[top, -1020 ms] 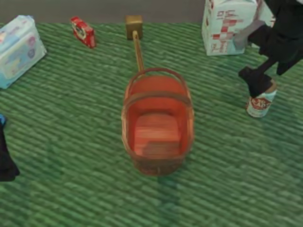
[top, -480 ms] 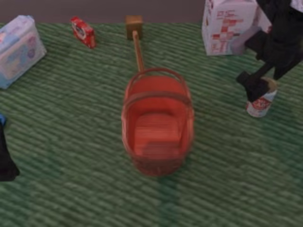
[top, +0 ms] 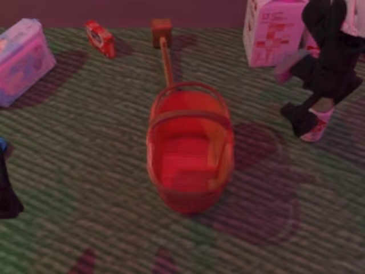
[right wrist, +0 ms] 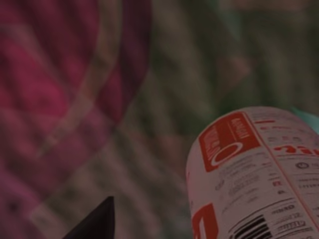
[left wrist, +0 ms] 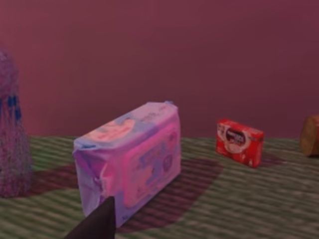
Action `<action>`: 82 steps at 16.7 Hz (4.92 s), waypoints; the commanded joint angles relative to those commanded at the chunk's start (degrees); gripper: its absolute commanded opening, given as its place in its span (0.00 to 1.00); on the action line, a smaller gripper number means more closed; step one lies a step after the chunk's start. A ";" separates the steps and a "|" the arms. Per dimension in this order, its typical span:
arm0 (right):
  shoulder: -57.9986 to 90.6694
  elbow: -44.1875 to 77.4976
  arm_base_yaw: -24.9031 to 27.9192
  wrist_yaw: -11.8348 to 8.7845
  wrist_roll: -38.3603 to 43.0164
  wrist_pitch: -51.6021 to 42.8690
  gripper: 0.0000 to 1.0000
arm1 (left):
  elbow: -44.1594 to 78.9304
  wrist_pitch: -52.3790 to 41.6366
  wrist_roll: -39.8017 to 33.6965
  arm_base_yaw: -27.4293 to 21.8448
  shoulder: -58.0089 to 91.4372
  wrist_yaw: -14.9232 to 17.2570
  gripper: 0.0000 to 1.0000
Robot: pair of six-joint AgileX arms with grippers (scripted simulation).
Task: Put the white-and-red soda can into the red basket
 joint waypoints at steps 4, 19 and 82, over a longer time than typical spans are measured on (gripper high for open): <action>0.00 0.00 0.00 0.00 0.00 0.00 0.77 | 0.00 0.00 0.00 0.00 0.00 0.00 1.00; 0.00 0.00 0.00 0.00 0.00 0.00 0.00 | 0.00 0.00 0.00 0.00 0.00 0.00 1.00; -1.76 -38.24 7.86 -63.85 32.91 127.72 0.90 | 0.00 0.00 0.00 0.00 0.00 0.00 1.00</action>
